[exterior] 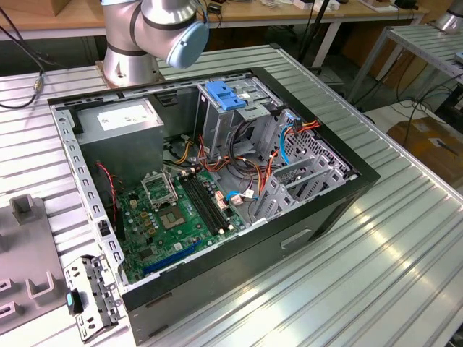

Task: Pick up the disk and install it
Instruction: 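Pick up the disk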

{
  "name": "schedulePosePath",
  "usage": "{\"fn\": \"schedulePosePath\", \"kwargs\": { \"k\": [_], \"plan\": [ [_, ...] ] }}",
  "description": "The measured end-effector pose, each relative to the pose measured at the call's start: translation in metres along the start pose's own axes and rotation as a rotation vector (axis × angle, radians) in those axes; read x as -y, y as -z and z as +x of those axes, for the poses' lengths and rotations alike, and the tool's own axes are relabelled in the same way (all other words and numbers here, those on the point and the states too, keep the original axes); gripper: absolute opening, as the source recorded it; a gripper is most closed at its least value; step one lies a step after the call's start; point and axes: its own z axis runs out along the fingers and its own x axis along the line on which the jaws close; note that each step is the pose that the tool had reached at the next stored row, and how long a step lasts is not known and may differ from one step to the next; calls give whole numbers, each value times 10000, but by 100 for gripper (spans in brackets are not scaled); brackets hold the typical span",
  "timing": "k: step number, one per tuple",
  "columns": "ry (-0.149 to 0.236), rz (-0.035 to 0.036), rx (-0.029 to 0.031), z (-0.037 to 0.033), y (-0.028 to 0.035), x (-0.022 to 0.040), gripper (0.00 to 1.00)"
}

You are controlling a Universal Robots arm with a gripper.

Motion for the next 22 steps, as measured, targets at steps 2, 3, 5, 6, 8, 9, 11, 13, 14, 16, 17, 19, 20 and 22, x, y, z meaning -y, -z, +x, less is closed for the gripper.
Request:
{"fn": "schedulePosePath", "kwargs": {
  "k": [2, 3, 5, 6, 8, 9, 11, 13, 14, 16, 17, 19, 20, 22],
  "plan": [
    [-1, -2, 0, 3, -34, 1, 39],
    [-1, -2, 1, 4, -52, 2, 39],
    [1, -5, -1, 5, -90, 3, 39],
    [1, -15, -6, 5, -103, 4, 39],
    [2, -24, -11, 5, -124, 5, 39],
    [6, -17, -2, 4, -133, 6, 39],
    [20, -6, 6, 3, -131, 7, 39],
    [31, 34, 25, 4, -93, 6, 39],
    [32, 4, 10, 4, -58, 4, 39],
    [33, 7, 12, 4, -15, 3, 39],
    [33, 8, 12, 4, -15, 3, 39],
    [33, 4, 10, 2, -22, 4, 39],
    [33, 3, 10, 0, -49, 7, 40],
    [32, 1, 9, -1, -89, 10, 46]
  ]
}}
